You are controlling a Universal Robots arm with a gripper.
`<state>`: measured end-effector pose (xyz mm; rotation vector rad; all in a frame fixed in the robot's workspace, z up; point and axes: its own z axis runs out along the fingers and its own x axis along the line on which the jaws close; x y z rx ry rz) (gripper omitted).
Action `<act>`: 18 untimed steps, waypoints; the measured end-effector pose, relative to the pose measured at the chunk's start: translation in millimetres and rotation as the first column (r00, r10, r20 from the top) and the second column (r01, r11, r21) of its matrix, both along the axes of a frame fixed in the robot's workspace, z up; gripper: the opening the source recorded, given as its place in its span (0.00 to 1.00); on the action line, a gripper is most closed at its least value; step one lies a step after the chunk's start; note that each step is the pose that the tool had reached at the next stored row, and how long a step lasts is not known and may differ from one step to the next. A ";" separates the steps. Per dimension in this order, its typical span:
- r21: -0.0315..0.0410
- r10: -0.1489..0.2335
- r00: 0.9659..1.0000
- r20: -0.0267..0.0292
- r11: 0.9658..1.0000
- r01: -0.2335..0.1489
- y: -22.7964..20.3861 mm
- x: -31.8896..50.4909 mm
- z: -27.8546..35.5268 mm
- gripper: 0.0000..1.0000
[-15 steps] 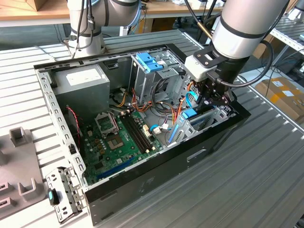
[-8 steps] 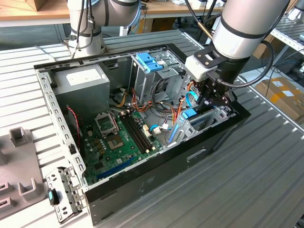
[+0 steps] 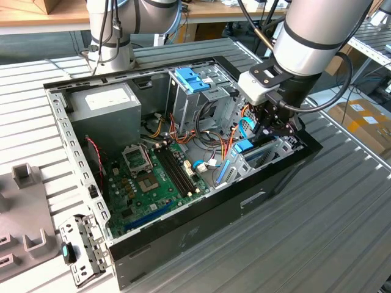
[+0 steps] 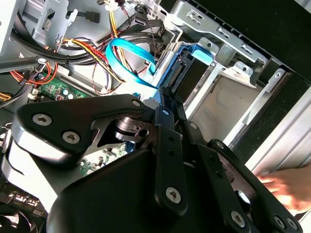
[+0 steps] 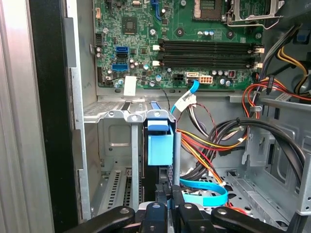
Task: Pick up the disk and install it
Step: 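Insert the first disk wire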
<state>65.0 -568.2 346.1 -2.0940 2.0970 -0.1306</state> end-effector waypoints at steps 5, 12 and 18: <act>0.000 0.000 1.000 0.000 1.000 0.000 -0.5 -0.2 0.0 0.16; 0.000 0.000 1.000 0.000 1.000 0.000 -1.0 -0.2 -0.4 0.16; 0.000 0.000 1.000 0.000 1.000 0.000 -1.0 -0.2 -1.7 0.16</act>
